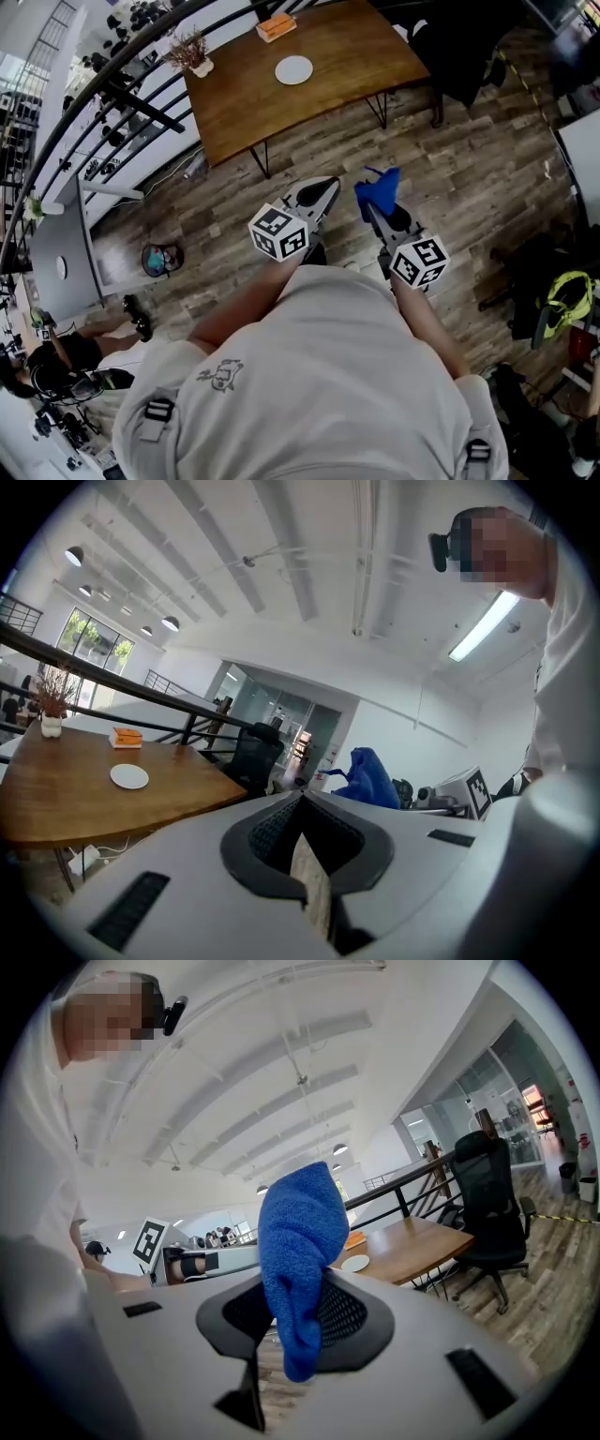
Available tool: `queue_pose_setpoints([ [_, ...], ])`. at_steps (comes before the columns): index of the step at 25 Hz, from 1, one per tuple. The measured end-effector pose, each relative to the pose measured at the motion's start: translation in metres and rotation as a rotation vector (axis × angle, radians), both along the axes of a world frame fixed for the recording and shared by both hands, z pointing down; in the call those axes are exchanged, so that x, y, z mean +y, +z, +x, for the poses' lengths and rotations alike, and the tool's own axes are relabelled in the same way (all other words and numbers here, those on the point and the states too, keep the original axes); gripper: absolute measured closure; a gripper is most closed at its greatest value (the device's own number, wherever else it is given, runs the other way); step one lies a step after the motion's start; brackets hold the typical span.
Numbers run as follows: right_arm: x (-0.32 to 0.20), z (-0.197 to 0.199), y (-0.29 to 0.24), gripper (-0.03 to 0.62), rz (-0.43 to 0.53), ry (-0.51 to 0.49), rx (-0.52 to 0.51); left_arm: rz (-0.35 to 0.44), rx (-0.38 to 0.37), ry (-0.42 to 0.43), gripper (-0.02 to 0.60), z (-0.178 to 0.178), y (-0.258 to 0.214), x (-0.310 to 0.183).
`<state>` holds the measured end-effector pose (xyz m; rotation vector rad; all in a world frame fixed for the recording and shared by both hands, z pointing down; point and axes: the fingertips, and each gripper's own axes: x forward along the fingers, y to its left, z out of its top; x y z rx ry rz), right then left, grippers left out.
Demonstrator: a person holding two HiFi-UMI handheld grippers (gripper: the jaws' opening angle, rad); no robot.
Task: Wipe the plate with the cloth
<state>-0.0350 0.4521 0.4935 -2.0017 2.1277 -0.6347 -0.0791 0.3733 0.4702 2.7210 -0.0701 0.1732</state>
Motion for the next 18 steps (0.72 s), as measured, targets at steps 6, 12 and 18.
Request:
queue_pose_setpoints([
  [6, -0.07, 0.0, 0.004, 0.494, -0.016, 0.009, -0.008, 0.014, -0.014, 0.027, 0.575, 0.002, 0.003, -0.065],
  [12, -0.153, -0.019, 0.003, 0.494, -0.03, -0.007, -0.004, 0.001, 0.004, 0.045, 0.575, -0.013, 0.001, -0.142],
  [18, -0.224, -0.053, -0.011, 0.494, -0.033, -0.058, 0.029, -0.003, 0.051, 0.023, 0.575, -0.039, -0.013, -0.209],
])
